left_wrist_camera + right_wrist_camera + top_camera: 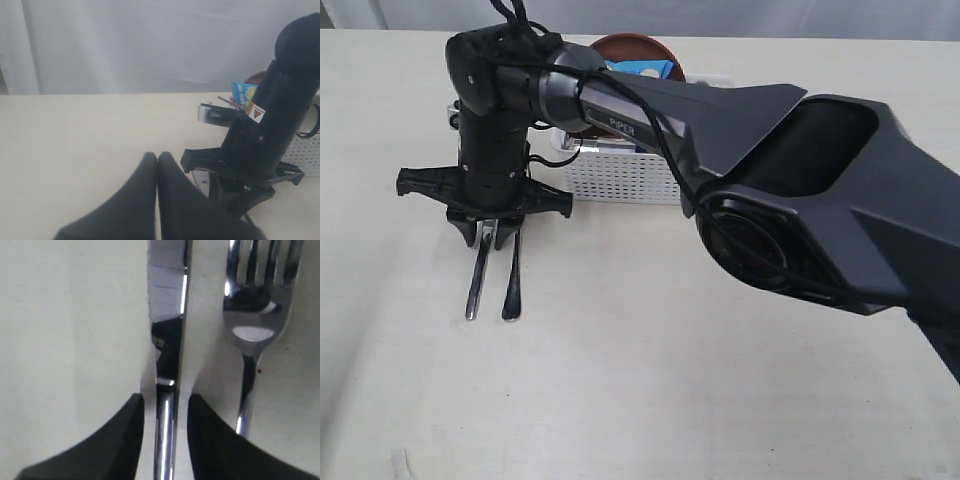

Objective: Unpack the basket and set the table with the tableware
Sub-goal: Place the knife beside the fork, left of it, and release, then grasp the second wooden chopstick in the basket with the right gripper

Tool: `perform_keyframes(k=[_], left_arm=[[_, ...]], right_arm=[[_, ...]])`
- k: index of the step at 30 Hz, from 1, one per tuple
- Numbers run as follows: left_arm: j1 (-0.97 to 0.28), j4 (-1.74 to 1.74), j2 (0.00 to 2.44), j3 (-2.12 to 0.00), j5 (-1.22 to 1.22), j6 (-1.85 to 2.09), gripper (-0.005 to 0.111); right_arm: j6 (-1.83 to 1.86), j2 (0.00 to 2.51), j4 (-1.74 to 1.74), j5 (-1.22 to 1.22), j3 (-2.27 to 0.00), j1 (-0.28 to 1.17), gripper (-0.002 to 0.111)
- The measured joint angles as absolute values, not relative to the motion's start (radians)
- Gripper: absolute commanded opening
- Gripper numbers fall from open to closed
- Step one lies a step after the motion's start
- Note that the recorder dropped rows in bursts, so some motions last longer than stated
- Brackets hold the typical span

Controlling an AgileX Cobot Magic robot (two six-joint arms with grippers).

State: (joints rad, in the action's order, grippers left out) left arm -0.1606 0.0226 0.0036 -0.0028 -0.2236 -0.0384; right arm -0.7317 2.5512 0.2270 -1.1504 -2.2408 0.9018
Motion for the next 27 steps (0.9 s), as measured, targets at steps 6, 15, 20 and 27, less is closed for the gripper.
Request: perform_keyframes(k=[6,15,20,27], left_arm=[[-0.161,0.023,0.004,-0.003,-0.224,-0.038,0.000],[-0.161,0.023,0.004,-0.003,-0.224,-0.038,0.000],[-0.161,0.023,0.004,-0.003,-0.224,-0.038,0.000],[-0.161,0.023,0.004,-0.003,-0.224,-0.038,0.000]], right_arm=[[-0.701,2.541,0.251,-1.150,-2.240,0.902,0.033],[-0.339,2.353,0.297,-1.185,-2.240,0.902,0.033],[-0.076,2.233,0.169,-1.210,-2.240,0.902,0.033],[0.016,2.198,-0.159,-1.214,-2.241,0.889,0.033]])
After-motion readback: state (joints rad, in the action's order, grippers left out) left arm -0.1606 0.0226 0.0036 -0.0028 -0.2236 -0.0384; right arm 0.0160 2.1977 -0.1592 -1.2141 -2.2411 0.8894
